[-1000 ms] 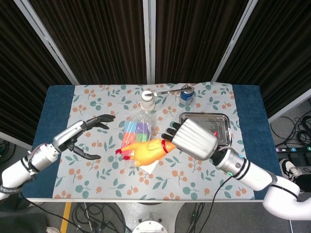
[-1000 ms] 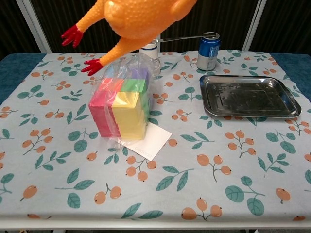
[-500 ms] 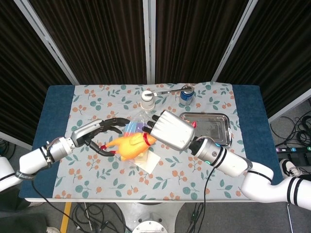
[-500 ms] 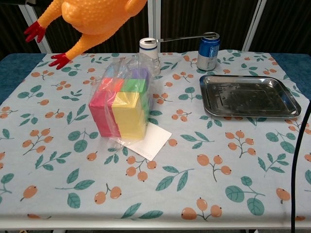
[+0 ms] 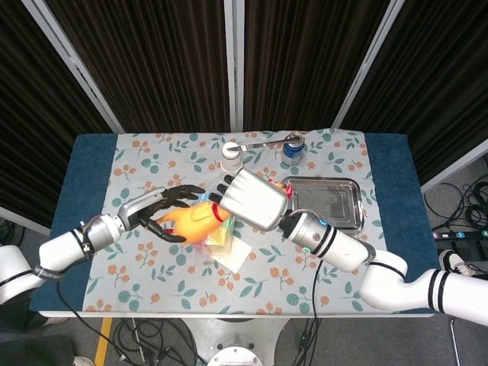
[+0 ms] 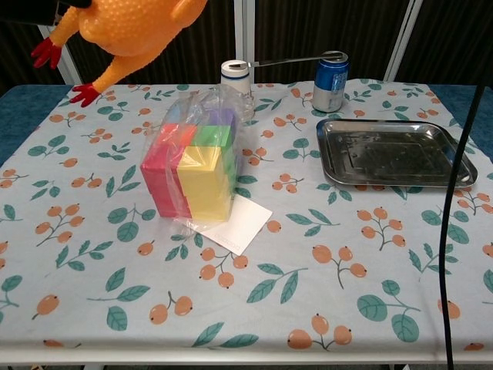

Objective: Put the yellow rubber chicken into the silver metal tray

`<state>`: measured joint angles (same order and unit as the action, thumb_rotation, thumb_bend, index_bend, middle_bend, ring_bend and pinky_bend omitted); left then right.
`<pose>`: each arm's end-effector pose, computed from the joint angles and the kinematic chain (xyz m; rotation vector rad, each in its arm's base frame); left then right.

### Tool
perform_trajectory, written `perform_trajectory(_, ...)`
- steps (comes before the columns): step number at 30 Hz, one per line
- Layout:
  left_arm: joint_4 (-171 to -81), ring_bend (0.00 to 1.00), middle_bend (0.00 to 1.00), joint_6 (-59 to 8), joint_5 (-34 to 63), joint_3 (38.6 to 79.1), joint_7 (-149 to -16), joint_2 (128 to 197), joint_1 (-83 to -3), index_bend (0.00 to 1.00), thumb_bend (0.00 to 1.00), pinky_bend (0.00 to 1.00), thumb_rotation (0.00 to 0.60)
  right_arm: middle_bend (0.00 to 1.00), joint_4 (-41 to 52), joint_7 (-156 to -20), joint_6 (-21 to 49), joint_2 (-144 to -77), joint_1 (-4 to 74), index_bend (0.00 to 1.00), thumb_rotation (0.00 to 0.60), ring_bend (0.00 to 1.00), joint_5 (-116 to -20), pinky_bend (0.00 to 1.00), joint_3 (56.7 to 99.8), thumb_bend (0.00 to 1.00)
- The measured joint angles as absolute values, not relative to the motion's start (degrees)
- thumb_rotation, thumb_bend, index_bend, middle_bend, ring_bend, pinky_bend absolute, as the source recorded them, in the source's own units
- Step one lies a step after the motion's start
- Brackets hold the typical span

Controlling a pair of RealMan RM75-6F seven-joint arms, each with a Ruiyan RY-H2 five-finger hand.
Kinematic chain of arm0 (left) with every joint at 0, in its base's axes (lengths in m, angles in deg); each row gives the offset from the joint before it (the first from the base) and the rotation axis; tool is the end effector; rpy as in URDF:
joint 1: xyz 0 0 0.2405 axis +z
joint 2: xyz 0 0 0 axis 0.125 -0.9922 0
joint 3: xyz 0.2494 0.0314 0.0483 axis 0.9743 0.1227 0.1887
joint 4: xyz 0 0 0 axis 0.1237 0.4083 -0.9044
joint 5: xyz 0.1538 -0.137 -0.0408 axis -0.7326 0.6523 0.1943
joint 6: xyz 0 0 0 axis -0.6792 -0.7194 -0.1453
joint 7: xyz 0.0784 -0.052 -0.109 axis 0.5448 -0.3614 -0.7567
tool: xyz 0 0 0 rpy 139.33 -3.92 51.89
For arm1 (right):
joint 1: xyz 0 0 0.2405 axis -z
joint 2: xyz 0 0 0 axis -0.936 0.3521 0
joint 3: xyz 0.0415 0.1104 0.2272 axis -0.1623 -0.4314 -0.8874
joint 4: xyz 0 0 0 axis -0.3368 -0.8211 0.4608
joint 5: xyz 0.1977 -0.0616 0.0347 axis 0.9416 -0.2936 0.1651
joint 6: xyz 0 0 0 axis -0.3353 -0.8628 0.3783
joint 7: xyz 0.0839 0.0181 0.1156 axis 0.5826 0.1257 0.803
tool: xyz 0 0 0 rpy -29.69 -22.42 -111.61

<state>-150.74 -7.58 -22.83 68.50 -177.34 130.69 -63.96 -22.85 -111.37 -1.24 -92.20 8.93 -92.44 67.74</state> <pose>-0.1114 0.3436 0.1244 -1.7027 -2.2773 -1.2797 0.0431 -0.3433 0.1049 2.1730 0.0459 1.2440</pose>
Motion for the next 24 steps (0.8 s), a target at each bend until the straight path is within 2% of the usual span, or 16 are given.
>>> perform_trajectory(4, -151.4, 0.15, 0.20, -5.2, -20.4, 68.2, -175.5, 131.0, -65.0, 0.24, 0.10, 0.23, 0.600, 0.66, -22.4, -113.8, -1.3, -93.5, 8.0, 0.85, 0.600, 0.64, -90.4, 0.90, 67.6, 0.45)
perform_trajectory(7, -151.8, 0.23, 0.28, -4.3, -18.6, 67.9, -174.0, 131.4, -65.1, 0.33, 0.16, 0.29, 0.600, 0.66, -22.2, -115.2, -1.2, -94.5, 7.3, 0.85, 0.600, 0.64, -88.9, 0.90, 67.6, 0.45)
perform_trajectory(12, -152.2, 0.42, 0.46, -3.2, -15.2, 67.2, -170.5, 132.1, -64.8, 0.48, 0.32, 0.44, 0.600, 0.66, -22.1, -116.7, -0.7, -95.6, 6.7, 0.85, 0.600, 0.64, -87.7, 0.90, 68.0, 0.45)
perform_trajectory(16, -152.3, 0.58, 0.61, -2.6, -11.5, 66.2, -166.7, 133.0, -64.0, 0.59, 0.49, 0.62, 0.600, 0.66, -22.7, -117.0, -0.1, -95.8, 6.6, 0.85, 0.600, 0.64, -87.1, 0.90, 68.4, 0.45)
perform_trajectory(19, -152.3, 0.66, 0.69, -2.5, -8.9, 65.4, -164.4, 134.0, -63.1, 0.66, 0.56, 0.72, 0.600, 0.66, -23.4, -117.1, 0.2, -95.6, 6.7, 0.85, 0.600, 0.64, -86.9, 0.90, 68.7, 0.44)
perform_trajectory(24, -152.1, 0.80, 0.82, -2.2, -6.3, 64.3, -161.3, 135.1, -61.8, 0.80, 0.66, 0.82, 0.600, 0.66, -24.7, -117.1, 0.7, -95.3, 6.9, 0.85, 0.600, 0.64, -86.7, 0.90, 69.3, 0.44)
